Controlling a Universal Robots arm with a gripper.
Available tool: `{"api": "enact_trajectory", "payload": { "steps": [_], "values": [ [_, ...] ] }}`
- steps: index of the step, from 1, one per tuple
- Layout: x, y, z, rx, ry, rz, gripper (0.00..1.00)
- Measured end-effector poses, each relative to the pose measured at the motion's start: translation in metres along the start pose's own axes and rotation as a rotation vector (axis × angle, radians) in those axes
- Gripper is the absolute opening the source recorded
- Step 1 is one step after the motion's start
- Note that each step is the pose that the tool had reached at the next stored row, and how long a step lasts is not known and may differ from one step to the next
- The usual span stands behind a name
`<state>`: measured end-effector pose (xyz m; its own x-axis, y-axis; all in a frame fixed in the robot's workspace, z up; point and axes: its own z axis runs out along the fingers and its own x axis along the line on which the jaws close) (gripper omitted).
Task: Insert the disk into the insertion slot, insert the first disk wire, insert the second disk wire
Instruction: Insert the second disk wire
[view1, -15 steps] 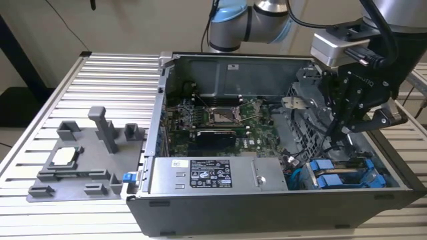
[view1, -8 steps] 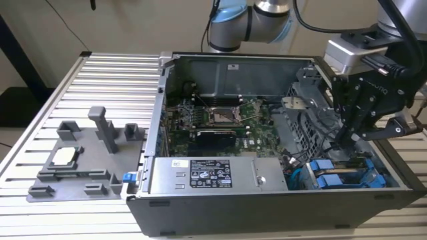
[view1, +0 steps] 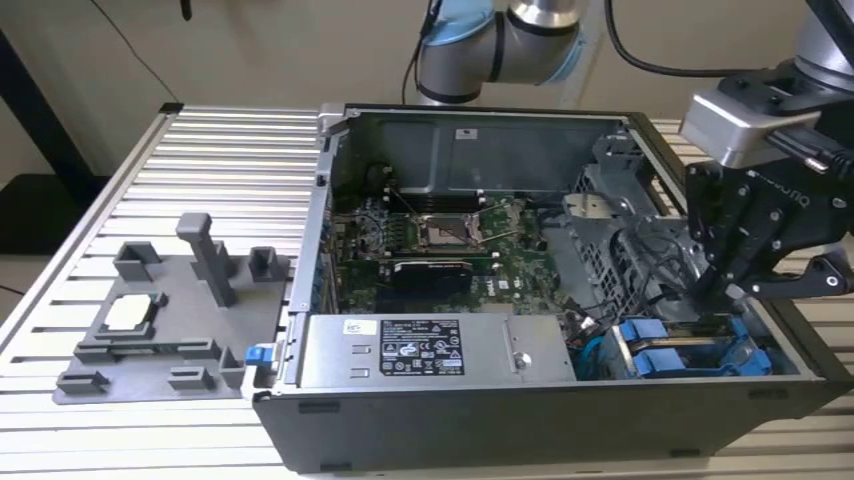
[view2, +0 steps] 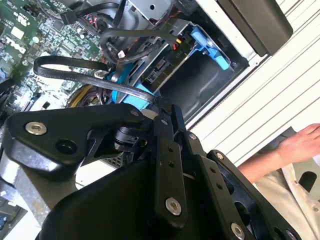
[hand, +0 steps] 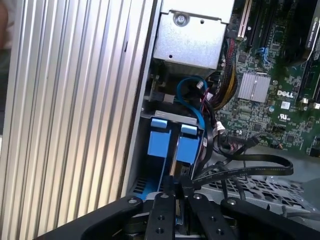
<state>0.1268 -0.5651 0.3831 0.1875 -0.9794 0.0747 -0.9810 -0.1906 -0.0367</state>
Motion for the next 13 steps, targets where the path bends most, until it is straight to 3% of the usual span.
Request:
{"api": "enact_trajectory", "payload": {
  "steps": [7, 8, 11, 13],
  "values": [
    [0.0114, -0.0065, 0.0016, -0.0079, -0.006, 0.0, 0.16],
    [0.0114, -0.0064, 0.0016, -0.0055, -0.0193, 0.002, 0.16],
    [0.0114, -0.0064, 0.002, 0.0043, -0.0727, 0.011, 0.16],
    [0.0114, -0.0064, 0.0021, 0.01, -0.1045, 0.018, 0.16]
  ]
}}
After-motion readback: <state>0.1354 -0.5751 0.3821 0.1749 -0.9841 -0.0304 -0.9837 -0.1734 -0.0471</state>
